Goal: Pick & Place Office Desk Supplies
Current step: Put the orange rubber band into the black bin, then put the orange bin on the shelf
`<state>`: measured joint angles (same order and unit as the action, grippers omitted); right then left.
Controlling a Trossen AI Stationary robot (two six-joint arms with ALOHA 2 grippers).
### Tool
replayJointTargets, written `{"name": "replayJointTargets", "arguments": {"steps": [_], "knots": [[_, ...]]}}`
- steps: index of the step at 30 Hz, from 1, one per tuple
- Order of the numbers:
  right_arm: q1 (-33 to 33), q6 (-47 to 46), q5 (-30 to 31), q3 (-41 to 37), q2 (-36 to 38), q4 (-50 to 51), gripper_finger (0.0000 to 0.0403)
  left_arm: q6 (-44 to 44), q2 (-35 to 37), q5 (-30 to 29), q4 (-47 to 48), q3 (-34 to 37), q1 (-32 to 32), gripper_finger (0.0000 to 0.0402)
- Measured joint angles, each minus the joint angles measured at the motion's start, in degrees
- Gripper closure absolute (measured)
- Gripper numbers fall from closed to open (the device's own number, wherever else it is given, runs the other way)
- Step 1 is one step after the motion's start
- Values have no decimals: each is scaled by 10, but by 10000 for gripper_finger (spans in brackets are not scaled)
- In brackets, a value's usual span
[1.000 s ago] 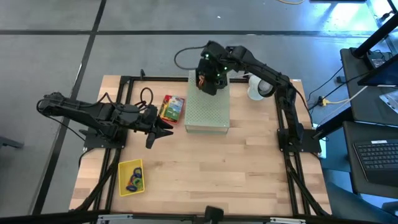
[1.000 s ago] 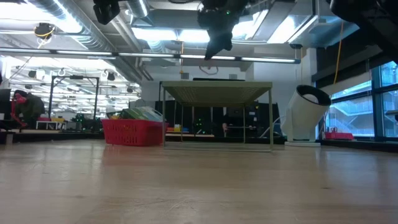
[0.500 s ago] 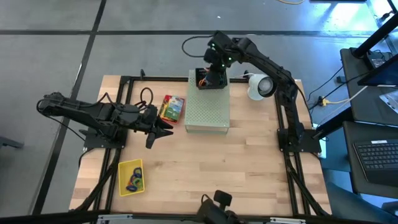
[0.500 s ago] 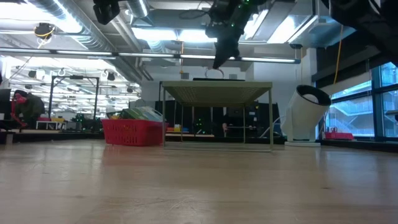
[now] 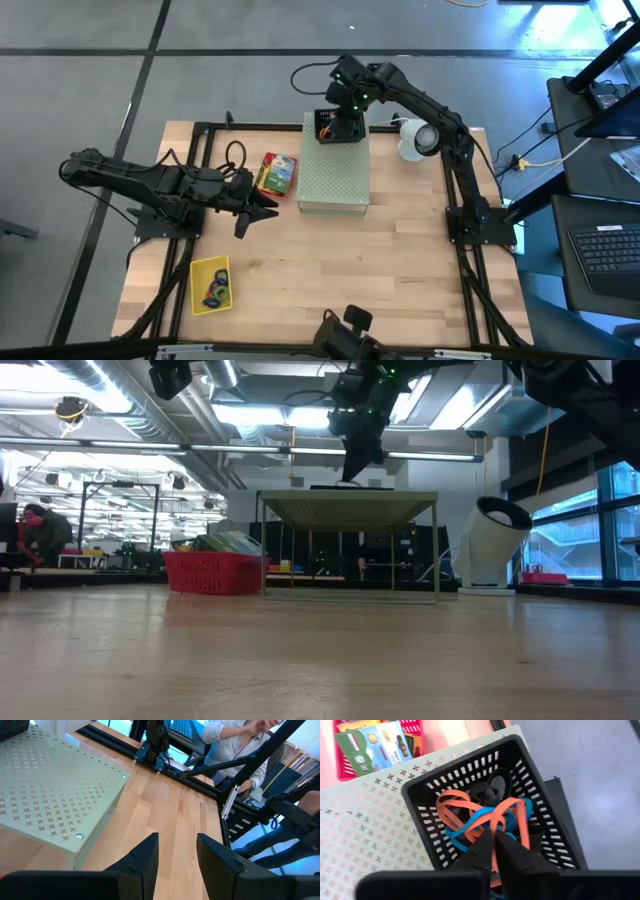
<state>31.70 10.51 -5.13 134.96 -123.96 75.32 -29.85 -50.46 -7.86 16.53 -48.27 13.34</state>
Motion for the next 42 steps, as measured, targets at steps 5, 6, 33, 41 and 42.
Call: {"name": "replayJointTargets", "arguments": {"steps": [5,6,33,41,42], "knots": [[0,-11,-17,0,0,8,327,0,0,0,0,0,0,274],[0,-15,-20,0,0,8,314,0,0,0,0,0,0,274],[-84,-133,-65,0,241,37,266,186,-189,-55,278,-40,-47,273],[-126,-178,-15,0,341,62,280,276,-268,-36,308,-71,-93,235],[-130,-181,-4,0,349,67,282,285,-276,-27,308,-74,-99,227]]}}
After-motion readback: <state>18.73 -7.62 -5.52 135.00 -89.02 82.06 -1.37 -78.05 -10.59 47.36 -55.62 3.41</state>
